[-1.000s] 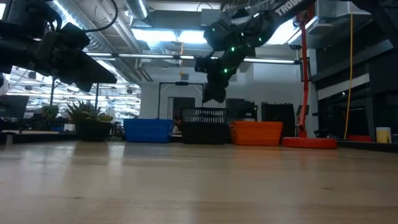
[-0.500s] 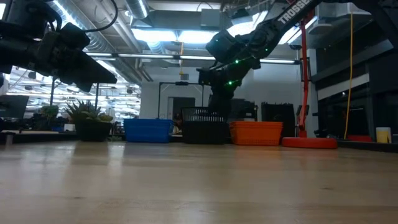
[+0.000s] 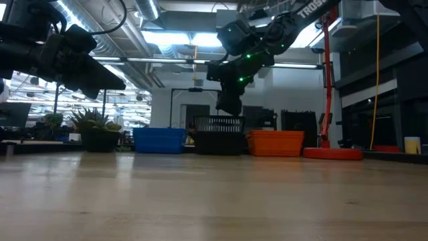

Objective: Stack baskets by color
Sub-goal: Stack the bottom black bin on top of the top black bins, then return to Home Position

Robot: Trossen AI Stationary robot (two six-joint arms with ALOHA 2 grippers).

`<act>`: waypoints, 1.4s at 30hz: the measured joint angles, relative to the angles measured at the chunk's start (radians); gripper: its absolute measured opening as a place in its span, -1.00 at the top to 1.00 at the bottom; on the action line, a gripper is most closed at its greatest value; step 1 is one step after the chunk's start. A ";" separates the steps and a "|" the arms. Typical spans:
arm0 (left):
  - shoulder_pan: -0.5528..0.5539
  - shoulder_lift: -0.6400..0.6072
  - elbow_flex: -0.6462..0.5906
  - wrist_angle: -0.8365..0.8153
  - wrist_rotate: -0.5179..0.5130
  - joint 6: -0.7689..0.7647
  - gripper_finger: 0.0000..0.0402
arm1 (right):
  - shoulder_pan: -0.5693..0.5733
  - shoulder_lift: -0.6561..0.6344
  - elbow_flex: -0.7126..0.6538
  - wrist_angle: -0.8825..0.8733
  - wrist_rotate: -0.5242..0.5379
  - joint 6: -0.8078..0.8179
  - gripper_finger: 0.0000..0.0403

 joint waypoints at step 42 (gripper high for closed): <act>0.000 0.000 0.000 -0.037 -0.010 -0.075 0.59 | 0.236 -0.438 -0.186 -0.688 -0.149 0.819 0.51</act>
